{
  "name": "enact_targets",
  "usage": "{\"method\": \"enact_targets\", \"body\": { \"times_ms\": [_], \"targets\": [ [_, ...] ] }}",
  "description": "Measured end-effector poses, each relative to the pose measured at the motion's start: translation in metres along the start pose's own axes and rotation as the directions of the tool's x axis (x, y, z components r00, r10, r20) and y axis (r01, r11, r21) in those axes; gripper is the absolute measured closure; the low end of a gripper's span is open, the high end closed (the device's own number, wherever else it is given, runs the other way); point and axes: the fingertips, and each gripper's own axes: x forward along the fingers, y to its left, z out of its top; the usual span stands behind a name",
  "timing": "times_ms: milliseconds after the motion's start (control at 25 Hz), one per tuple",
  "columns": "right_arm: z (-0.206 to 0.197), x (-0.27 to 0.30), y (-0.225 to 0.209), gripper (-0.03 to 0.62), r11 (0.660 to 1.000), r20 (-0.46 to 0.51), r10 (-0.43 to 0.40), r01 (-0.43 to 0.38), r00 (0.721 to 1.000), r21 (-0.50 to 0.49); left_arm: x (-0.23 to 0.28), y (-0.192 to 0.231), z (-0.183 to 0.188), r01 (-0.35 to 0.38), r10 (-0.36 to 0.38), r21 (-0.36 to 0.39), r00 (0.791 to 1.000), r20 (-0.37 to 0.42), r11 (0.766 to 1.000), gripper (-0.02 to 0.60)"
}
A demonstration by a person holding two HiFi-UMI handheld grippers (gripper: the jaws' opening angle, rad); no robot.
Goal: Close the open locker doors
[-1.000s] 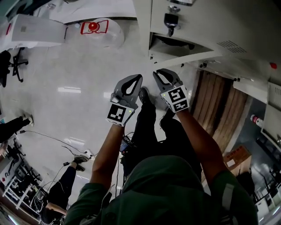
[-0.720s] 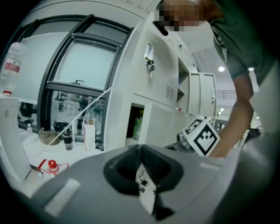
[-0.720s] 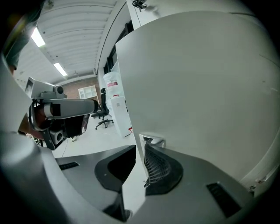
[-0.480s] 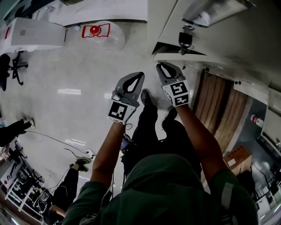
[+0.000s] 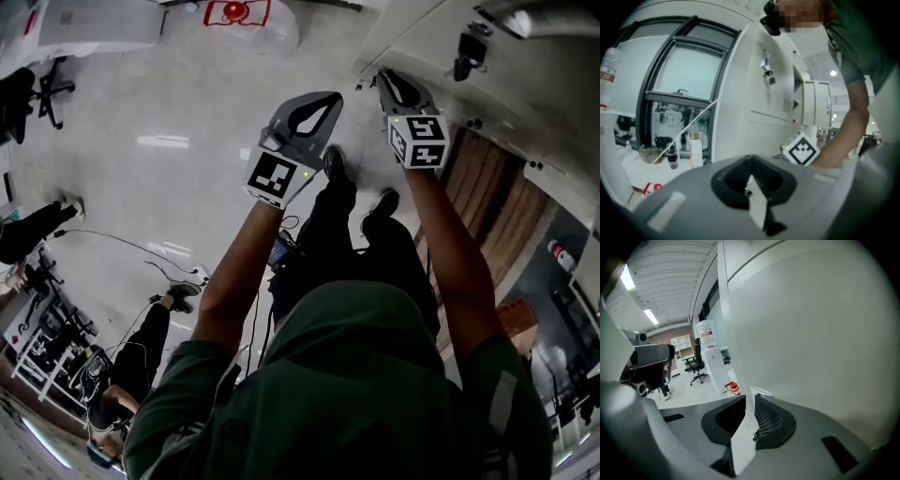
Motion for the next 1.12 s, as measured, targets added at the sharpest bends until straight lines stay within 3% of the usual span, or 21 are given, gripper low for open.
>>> {"method": "enact_targets", "body": {
  "times_ms": [120,600,840,1120],
  "targets": [
    [0.006,0.002,0.000,0.572,1.000,-0.016,0.003,-0.002,1.000,0.021,-0.005,-0.005,0.017,0.017,-0.018,0.033,1.000,0.015,0.999,0.580],
    [0.046,-0.045,0.006,0.571,0.998,0.028,-0.039,0.038,0.999,0.059,-0.029,-0.057,0.108,0.142,-0.155,0.172,0.986,0.065,0.975,0.580],
    [0.081,-0.109,0.017,0.572,0.996,0.100,-0.079,0.074,0.992,0.056,-0.041,-0.096,0.171,0.238,-0.266,0.191,0.954,0.136,0.952,0.580],
    [0.126,-0.203,0.014,0.572,0.992,0.202,-0.121,0.113,0.972,0.050,-0.048,-0.139,0.228,0.326,-0.359,0.194,0.919,0.165,0.925,0.580]
  ]
}}
